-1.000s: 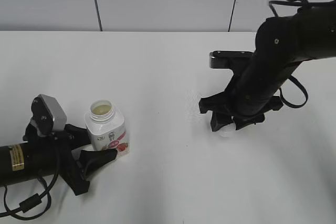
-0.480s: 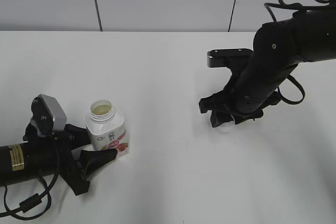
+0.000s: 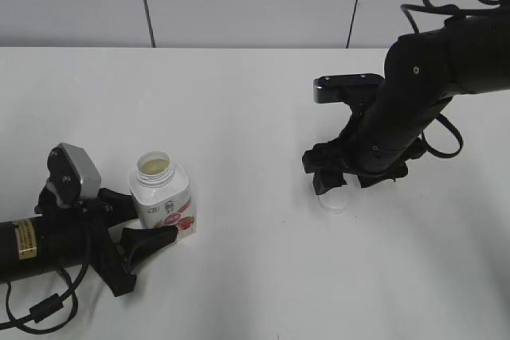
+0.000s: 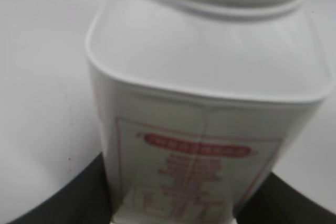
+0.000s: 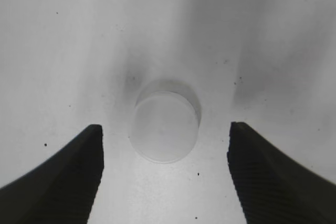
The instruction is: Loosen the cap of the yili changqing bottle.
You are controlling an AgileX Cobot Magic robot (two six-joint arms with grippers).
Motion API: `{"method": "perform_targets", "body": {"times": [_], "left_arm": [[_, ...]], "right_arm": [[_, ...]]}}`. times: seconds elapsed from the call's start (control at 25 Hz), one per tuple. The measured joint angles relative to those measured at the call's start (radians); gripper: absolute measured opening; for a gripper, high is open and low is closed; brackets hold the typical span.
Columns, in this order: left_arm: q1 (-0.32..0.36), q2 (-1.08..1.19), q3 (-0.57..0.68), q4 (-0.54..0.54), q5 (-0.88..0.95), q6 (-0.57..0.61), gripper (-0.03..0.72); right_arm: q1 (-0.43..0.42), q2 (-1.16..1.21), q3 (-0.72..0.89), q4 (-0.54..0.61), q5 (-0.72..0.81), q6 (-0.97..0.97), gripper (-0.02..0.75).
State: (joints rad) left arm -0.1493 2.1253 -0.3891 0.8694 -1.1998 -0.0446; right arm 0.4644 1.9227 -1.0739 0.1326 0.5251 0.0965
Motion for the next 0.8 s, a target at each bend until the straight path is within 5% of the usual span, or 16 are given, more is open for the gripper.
{"method": "perform_targets", "body": {"times": [0.2, 0.48, 0.8], "left_arm": [[0.0, 0.0, 0.0, 0.0, 0.0, 0.0, 0.4], [0.006, 0.0, 0.001, 0.002, 0.0, -0.043, 0.544], [0.075, 0.0, 0.02, 0.018, -0.004, -0.046, 0.554]], "right_arm": [[0.0, 0.0, 0.0, 0.0, 0.003, 0.0, 0.583], [0.0, 0.0, 0.0, 0.001, 0.033, -0.002, 0.585], [0.0, 0.0, -0.006, 0.011, 0.083, -0.004, 0.585]]}}
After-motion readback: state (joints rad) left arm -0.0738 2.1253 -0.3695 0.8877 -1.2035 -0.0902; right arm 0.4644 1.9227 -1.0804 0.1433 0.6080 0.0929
